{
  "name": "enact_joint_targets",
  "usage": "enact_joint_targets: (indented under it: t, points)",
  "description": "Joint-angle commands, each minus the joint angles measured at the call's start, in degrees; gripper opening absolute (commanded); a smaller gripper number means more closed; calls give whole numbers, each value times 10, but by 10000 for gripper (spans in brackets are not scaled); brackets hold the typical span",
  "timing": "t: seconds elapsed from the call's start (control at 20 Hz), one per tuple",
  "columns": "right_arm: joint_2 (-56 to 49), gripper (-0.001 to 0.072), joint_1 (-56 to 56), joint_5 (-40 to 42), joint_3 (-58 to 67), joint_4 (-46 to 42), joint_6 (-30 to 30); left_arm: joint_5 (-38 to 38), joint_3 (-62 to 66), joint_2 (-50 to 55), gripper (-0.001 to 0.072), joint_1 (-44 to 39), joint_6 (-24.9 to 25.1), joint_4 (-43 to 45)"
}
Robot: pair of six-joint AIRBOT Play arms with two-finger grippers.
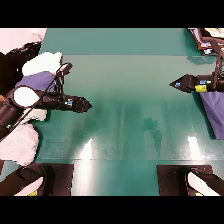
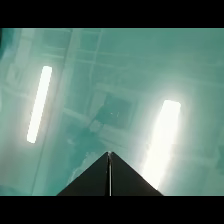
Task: Fold the shirts.
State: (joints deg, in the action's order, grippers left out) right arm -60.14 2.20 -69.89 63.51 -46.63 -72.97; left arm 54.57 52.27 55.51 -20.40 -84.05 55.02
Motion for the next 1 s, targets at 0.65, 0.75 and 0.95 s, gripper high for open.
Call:
enact_joint_targets:
  t: [0.65,0.75,0.95]
  points:
    - [0,20,1,-6,0,0,0,-45,2,0,36,0,-2,-12]
    - [0,20,1,-1,0,1,0,-75,2,0,36,0,0,-15]
    - [0,20,1,4,0,1,0,-107,3,0,175,0,20,0]
